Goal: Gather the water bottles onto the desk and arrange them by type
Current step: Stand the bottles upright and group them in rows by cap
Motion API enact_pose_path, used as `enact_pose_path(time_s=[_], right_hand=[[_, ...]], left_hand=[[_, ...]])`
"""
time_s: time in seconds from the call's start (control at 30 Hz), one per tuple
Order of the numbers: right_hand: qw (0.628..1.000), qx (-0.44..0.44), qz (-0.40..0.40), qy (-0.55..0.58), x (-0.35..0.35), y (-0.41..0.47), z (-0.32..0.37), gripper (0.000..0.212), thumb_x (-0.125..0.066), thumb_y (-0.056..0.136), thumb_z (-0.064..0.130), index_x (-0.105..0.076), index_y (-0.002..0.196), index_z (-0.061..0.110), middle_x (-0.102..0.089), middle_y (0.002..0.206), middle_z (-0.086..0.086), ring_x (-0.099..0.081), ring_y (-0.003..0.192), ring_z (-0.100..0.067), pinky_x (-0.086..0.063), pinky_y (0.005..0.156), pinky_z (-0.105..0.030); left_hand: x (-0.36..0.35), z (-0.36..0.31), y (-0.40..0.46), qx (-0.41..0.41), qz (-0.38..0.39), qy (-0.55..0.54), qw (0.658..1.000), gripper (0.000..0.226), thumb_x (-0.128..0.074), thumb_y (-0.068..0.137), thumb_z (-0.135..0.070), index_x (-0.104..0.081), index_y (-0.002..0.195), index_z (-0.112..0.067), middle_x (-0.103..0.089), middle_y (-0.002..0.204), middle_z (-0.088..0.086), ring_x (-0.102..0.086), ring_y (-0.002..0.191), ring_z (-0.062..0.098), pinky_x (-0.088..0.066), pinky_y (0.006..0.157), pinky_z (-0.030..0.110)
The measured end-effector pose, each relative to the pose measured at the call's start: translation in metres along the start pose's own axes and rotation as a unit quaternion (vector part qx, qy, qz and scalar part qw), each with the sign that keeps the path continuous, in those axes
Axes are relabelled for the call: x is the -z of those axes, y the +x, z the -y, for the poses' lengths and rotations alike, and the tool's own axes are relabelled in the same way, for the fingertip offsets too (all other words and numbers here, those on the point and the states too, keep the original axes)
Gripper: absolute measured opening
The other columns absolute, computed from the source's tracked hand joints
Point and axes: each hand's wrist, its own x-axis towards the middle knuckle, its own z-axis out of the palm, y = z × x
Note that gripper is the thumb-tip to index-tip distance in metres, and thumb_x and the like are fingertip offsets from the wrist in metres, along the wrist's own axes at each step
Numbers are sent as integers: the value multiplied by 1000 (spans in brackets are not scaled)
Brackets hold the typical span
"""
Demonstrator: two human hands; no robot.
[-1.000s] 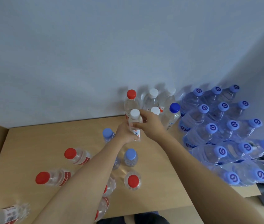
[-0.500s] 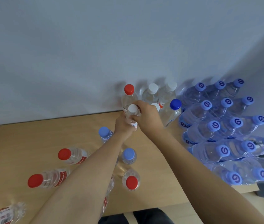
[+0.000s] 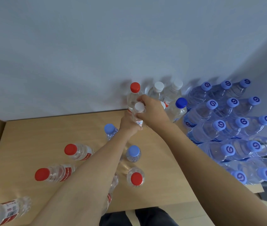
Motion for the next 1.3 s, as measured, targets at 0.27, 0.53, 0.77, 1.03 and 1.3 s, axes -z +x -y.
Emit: enact_pose_path(time_s=[0.27,0.53,0.77,1.03,1.3], right_hand=[[997,-6,-48,58,13,-15,15,47,-72,84,15,-57,128,14,-61,126,-4,-56,117,-17,-42,89,-24],[987,35,-79,137,17,-35,53,44,-73,84,15,-59,126,11,-61,115,4,-55,111,-12,-43,94,-24],[982,45,-36,179,-15,-59,86,40,-75,84,22,-60,121,18,-62,114,7,-57,108,-9,-44,90,-20],[981,32,11,192,-60,-87,108,37,-75,85,24,-61,119,20,-63,112,8,-59,109,-10,-46,95,-23],[975,0,-34,220,-92,-116,123,32,-74,87,26,-62,116,20,-65,113,6,-61,107,-8,-48,93,-23]], left_hand=[[23,-13,-35,-38,-10,-54,998,54,-77,77,-4,-50,124,-8,-55,112,0,-54,100,14,-47,75,23],[94,-17,-100,-115,-10,-158,981,43,-73,83,1,-55,118,-16,-59,121,-3,-61,111,12,-49,75,14],[161,24,-138,-136,-89,-161,973,43,-68,87,5,-57,126,-7,-62,126,3,-64,109,12,-51,76,10],[191,70,-160,-137,-100,-198,965,37,-73,86,-3,-60,118,-17,-64,117,-6,-64,102,-2,-52,77,9],[206,86,-169,-169,-70,-189,965,31,-70,88,-3,-63,117,-14,-67,117,-7,-66,102,-2,-50,77,8]])
